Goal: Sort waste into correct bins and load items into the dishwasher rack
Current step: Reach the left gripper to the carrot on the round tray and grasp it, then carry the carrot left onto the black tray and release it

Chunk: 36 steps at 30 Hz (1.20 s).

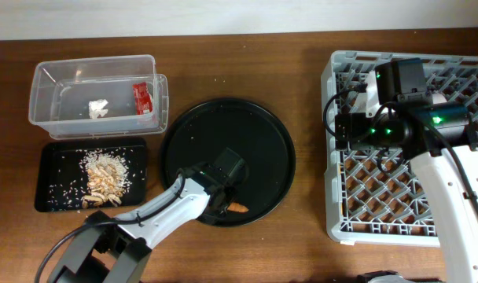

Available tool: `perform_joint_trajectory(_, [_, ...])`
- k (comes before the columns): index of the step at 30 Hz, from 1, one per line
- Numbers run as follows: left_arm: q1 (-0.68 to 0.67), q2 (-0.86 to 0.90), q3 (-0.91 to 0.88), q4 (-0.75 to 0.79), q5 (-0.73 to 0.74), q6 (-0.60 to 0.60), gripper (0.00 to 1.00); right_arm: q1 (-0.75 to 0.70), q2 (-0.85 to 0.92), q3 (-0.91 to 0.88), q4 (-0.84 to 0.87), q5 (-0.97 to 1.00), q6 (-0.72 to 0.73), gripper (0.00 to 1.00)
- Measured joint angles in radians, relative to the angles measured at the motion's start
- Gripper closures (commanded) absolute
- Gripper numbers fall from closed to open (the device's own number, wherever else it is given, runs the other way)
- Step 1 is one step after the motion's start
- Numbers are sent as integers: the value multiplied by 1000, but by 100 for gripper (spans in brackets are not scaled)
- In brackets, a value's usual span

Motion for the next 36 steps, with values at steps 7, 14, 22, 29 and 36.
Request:
perform_joint_trajectory(7, [0,3,-1,0,-3,53,86,0,0,0,0,0,0,2])
perform_joint_trajectory(14, [2,-37,47,6,-59,312,91,0,0,0,-1,0,0,2])
perform_joint_trajectory(22, [304,-368,81,-143,-293,518,90,0,0,0,-2,0,0,2])
perform_joint_trajectory(29, [803,-340,81,-130,-323,625,90,0,0,0,-3,-3,0,2])
perform_joint_trajectory(36, [1077,-91,81,16,-323,644,84,0,0,0,-4,-3,0,2])
